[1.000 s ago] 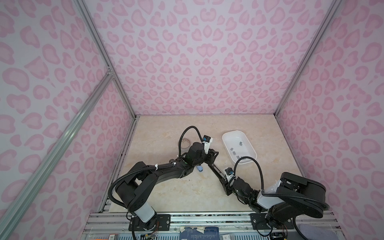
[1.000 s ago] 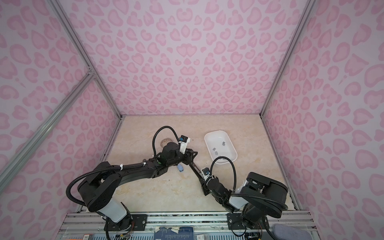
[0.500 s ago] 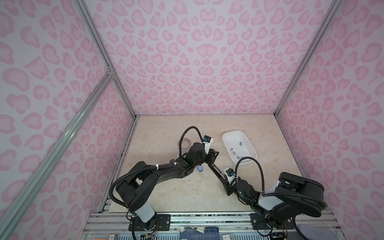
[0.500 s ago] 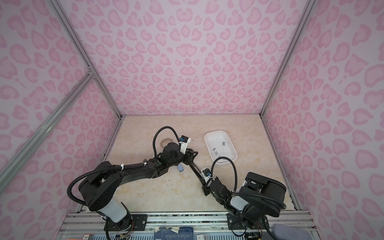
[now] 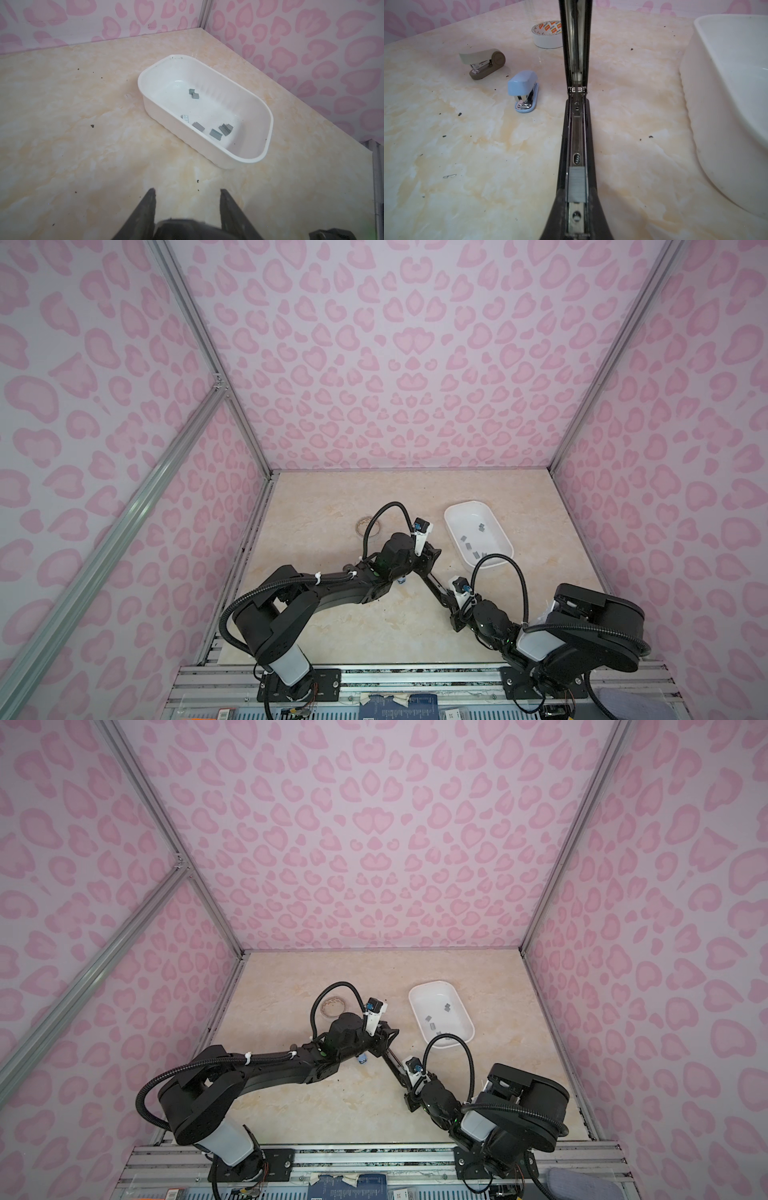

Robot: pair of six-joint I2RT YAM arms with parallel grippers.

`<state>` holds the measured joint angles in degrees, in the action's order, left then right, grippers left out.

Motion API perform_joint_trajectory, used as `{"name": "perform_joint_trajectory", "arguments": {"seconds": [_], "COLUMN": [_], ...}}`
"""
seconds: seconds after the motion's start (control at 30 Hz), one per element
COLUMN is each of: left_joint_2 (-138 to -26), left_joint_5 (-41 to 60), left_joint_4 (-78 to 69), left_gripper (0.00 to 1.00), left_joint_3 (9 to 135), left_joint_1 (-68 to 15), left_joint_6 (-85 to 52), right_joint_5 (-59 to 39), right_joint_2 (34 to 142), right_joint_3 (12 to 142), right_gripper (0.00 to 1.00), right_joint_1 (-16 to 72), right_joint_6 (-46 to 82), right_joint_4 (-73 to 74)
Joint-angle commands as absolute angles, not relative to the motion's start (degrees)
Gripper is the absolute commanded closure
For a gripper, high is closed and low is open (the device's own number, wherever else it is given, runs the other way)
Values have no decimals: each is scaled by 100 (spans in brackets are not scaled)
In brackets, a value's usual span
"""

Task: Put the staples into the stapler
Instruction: 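Press the black stapler top down with the left gripper while the right holds it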

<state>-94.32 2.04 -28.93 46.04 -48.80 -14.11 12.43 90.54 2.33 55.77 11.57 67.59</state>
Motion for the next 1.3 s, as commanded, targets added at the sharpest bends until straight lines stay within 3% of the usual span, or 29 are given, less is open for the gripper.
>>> {"name": "perform_joint_trajectory", "arguments": {"seconds": [0.0, 0.17, 0.33, 0.43, 1.27], "left_joint_2": [-9464, -9614, -9659, -9694, -9017], "left_joint_5": [209, 88, 118, 20, 473], "left_joint_4": [-2792, -2926, -3118, -3192, -3440], "left_gripper": [50, 42, 23, 19, 14], "left_joint_3": [4512, 4431, 4273, 4205, 3420], "left_joint_1": [-5022, -5168, -5378, -5475, -5511], "left_joint_6": [-1341, -1273, -1004, -904, 14], "right_joint_5": [1244, 1246, 1286, 1327, 1631], "right_joint_2": [9157, 9234, 9294, 9301, 9345], "right_joint_3": [212, 227, 189, 163, 304], "right_gripper": [96, 96, 97, 96, 93], "right_joint_1": [5581, 5587, 5604, 5605, 5602], "right_joint_6": [1150, 1173, 1249, 1282, 1546], "right_joint_4": [7094, 7149, 7259, 7315, 7003]}}
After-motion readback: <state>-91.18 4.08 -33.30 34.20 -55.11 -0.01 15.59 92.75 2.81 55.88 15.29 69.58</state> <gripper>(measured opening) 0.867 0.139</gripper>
